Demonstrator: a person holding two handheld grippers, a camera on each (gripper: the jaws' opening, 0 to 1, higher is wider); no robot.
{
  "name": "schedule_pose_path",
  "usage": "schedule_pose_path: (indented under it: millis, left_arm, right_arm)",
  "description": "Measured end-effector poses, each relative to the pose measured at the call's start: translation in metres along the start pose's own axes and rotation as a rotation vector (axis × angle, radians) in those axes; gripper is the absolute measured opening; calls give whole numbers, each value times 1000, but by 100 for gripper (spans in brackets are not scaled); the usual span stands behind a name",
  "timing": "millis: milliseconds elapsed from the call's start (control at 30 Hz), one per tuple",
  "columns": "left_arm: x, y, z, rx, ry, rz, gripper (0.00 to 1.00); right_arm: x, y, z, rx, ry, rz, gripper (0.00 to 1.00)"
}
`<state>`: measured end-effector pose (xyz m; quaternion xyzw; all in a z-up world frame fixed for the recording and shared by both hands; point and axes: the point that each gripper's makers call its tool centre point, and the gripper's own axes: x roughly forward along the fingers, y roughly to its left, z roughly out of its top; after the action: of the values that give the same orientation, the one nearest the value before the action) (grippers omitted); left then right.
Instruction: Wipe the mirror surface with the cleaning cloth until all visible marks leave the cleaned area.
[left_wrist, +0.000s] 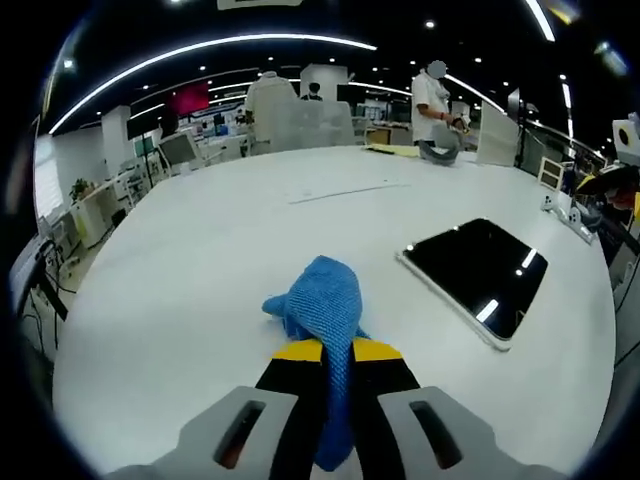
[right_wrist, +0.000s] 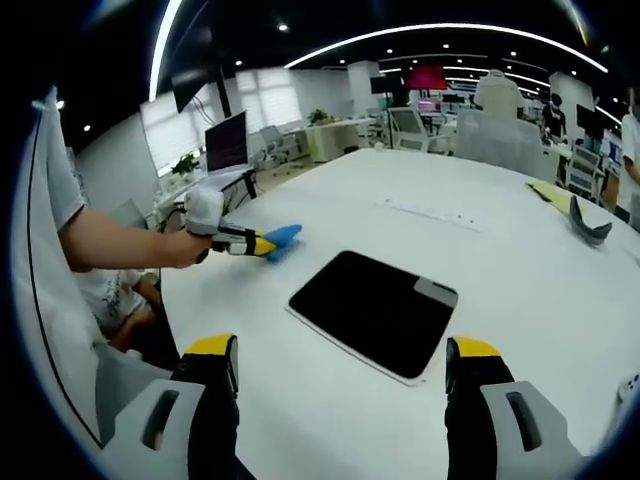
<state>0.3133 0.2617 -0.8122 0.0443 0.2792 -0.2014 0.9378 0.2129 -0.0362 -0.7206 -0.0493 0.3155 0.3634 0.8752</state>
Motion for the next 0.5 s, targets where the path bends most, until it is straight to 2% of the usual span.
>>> schedule_pose_path:
  millis: [233, 367, 433, 500]
  left_arm:
    - [-11, 0, 24, -25, -38, 30, 5]
    - [-18, -6, 42, 6, -67, 29, 5]
    - [-16, -9, 44, 39, -58, 15, 5]
    - [-15, -8, 43, 33, -45, 18, 5]
  right_arm:
    - [2, -3, 2, 9, -14, 8, 85]
    - [3, -2, 2, 5, -15, 16, 85]
    - [3, -3, 3, 11, -21, 19, 85]
    - [4, -4, 0, 14, -17, 20, 85]
